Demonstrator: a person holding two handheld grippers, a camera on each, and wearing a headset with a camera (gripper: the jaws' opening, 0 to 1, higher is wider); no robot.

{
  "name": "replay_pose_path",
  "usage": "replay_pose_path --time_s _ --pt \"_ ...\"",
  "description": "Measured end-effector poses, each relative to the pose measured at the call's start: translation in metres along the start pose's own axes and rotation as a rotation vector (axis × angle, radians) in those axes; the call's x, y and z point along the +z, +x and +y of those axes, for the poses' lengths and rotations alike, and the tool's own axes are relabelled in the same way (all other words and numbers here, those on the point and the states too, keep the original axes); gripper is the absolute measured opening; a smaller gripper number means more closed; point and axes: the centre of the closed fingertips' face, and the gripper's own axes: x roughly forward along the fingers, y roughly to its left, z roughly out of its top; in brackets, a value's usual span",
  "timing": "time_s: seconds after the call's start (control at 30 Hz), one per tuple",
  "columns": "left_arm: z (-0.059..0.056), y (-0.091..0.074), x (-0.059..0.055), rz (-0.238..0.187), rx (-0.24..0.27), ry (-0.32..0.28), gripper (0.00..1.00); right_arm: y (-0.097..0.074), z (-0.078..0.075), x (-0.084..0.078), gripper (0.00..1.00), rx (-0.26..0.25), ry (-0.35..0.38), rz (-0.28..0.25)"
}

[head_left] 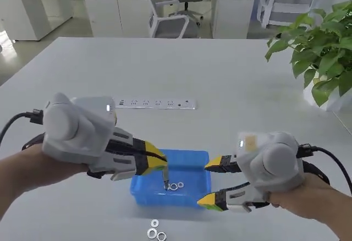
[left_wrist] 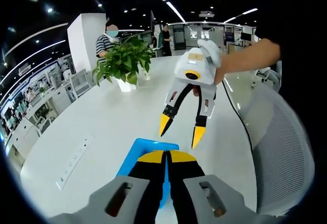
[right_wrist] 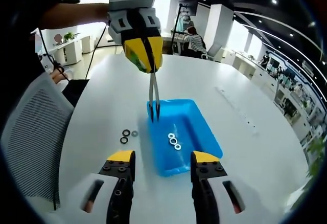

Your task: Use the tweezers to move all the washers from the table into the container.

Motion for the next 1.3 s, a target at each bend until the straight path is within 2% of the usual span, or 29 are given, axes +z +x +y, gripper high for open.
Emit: replay_pose_path --time_s 0.27,0.5,0.87,1.3 --pt "-0.009 -0.008 0.001 -0.010 -0.008 -0.002 0.05 -0.006 0.011 -0.007 0.54 -0.034 0.063 -0.026" --pt "-0.022 -0.011 -0.005 -0.019 -0.031 0.002 0.05 -0.010 0.019 -0.008 0.62 -0.052 0.093 -0.034" --pt "-0.039 -0.007 -0.016 -0.022 -0.049 -0.011 0.05 -0.016 0.027 -0.019 0.74 -0.058 0.130 -0.004" --pt "-0.050 0.001 -0.028 -0.010 -0.071 -0.021 0.05 -0.023 0.036 -0.027 0.90 -0.077 0.193 -0.018"
